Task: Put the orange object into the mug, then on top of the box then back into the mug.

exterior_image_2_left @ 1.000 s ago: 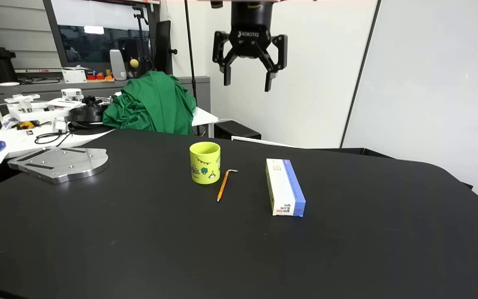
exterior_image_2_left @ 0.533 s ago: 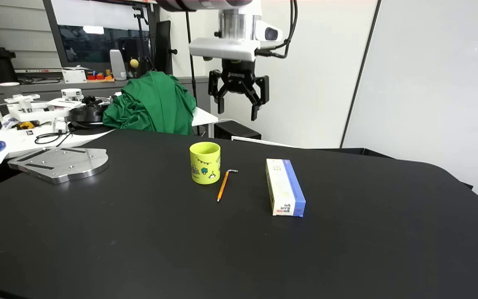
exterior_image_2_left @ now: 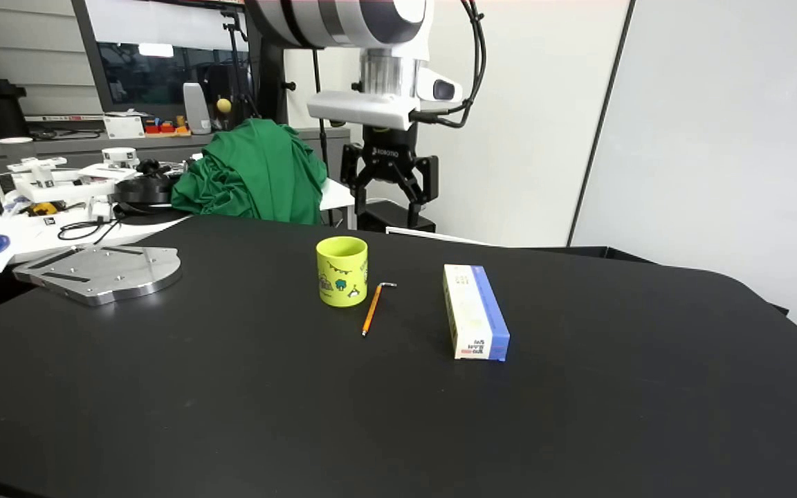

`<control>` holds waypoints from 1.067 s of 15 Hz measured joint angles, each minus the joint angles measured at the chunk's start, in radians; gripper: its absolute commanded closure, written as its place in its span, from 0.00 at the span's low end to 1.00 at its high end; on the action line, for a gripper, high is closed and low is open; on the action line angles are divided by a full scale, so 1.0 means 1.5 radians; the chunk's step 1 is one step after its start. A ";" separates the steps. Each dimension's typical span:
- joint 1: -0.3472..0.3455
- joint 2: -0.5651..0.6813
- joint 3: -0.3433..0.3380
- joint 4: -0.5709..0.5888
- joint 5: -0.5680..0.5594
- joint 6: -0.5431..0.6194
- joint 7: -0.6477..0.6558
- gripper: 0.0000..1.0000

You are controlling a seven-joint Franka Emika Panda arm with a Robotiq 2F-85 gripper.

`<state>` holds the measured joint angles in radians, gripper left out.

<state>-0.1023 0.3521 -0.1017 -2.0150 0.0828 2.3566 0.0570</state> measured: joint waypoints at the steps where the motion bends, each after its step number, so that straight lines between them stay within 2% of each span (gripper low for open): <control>1: -0.002 0.000 -0.001 -0.002 0.001 -0.006 0.001 0.00; 9: -0.019 -0.001 -0.013 -0.055 0.006 -0.009 0.000 0.00; 16: -0.018 0.004 -0.016 -0.097 -0.021 0.033 -0.001 0.00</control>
<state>-0.1296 0.3583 -0.1252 -2.1611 0.0512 2.4063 0.0561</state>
